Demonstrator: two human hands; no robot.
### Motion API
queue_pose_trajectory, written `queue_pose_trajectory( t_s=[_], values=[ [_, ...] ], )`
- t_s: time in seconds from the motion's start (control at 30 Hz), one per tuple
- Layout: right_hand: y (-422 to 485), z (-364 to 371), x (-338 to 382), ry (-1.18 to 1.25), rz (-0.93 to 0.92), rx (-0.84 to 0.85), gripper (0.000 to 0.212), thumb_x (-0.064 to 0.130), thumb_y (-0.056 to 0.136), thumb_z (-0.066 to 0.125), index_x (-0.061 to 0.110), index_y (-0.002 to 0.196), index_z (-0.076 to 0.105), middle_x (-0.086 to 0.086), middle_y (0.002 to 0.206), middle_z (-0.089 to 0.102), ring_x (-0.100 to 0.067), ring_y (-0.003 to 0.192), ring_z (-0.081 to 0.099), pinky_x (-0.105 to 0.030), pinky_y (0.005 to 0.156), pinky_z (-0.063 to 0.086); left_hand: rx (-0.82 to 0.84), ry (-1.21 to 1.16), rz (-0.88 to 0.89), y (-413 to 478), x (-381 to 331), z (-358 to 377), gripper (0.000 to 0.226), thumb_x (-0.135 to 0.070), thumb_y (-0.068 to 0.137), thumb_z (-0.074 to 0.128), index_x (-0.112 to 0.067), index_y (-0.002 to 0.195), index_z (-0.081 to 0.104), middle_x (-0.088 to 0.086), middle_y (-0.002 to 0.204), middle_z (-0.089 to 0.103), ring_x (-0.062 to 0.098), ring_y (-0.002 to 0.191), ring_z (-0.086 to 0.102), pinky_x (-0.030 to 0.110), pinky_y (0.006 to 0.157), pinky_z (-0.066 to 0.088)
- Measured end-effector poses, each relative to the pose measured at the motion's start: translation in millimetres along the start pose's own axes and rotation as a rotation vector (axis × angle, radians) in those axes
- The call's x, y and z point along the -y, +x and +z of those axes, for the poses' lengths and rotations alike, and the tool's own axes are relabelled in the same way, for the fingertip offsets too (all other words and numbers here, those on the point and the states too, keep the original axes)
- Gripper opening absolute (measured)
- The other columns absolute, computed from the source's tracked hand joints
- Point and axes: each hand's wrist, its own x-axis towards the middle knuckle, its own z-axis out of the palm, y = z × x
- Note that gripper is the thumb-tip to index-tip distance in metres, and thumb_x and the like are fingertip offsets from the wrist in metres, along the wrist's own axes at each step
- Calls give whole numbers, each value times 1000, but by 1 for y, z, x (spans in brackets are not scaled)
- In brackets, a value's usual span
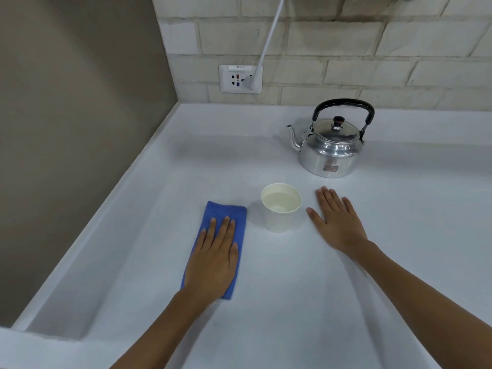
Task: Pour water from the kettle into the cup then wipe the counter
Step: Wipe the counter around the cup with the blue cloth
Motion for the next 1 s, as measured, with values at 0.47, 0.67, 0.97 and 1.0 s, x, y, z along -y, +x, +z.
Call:
queue_pose_trajectory(
  t_s=[0.47,0.67,0.97,1.0],
  values=[
    [1,-1,1,-15,9,13,65,52,93,14,18,145,-3,0,157,-2,-12,143,-6,-34,117,-4,22,103,361,-35,-57,6,50,-36,99,14,-18,142,32,-7,148,35,15,138,27,33,112,21],
    [-1,-3,2,0,9,15,65,52,94,15,17,146,-3,0,157,-3,-11,142,-7,-34,117,-4,-48,55,258,-37,11,-1,52,-37,96,20,-15,143,26,-4,149,27,22,139,23,30,114,1],
    [1,-1,2,-5,10,15,64,52,94,16,18,145,-3,0,157,-3,-12,143,-6,-34,116,-5,5,40,364,-38,-53,8,58,-33,99,3,-13,139,39,-2,145,41,24,135,33,36,110,25],
    [2,-2,1,4,8,24,65,52,94,16,18,145,-3,0,157,-3,-12,142,-7,-34,116,-6,27,29,380,-34,-66,9,58,-33,98,3,-14,138,41,-3,144,43,22,134,35,36,110,32]
  ],
)
